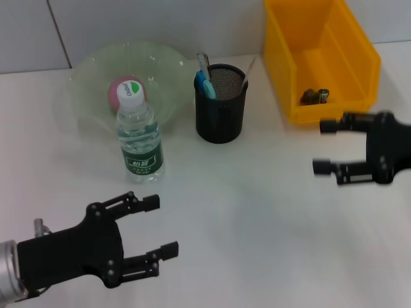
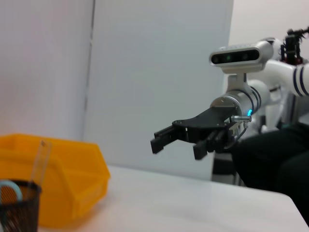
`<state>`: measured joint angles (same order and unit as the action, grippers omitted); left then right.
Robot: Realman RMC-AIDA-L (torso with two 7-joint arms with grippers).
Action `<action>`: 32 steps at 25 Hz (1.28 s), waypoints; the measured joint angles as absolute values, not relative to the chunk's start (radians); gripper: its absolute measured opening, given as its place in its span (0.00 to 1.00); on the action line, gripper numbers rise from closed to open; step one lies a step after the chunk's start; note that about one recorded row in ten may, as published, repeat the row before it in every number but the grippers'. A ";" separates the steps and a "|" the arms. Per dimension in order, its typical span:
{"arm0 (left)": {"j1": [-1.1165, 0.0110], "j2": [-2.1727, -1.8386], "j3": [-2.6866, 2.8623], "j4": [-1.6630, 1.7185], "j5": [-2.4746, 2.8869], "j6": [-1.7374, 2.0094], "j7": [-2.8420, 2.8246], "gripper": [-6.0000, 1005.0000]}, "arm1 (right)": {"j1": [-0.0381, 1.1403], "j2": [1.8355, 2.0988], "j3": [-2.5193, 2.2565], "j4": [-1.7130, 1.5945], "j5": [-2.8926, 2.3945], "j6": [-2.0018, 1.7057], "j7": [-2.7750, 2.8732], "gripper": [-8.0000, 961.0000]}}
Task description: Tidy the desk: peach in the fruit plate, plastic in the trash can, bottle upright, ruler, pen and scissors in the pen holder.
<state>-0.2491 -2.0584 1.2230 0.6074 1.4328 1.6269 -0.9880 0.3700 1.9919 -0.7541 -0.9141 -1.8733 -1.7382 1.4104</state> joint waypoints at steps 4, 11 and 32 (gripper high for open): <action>-0.280 -2.062 1.222 0.593 1.488 1.611 -1.009 0.80 | 0.376 1.995 -0.760 -0.891 -1.965 -1.775 1.380 0.86; -0.301 -2.059 1.220 0.564 1.497 1.597 -1.008 0.80 | 0.376 2.017 -0.761 -0.851 -2.006 -1.801 1.317 0.86; -0.295 -2.058 1.209 0.560 1.501 1.597 -1.044 0.80 | 0.400 2.053 -0.763 -0.824 -2.025 -1.740 1.310 0.86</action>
<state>-0.2945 -2.0576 1.2090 0.5599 1.5005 1.5968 -1.0441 0.3997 2.0534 -0.7633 -0.8242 -2.0245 -1.7402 1.3096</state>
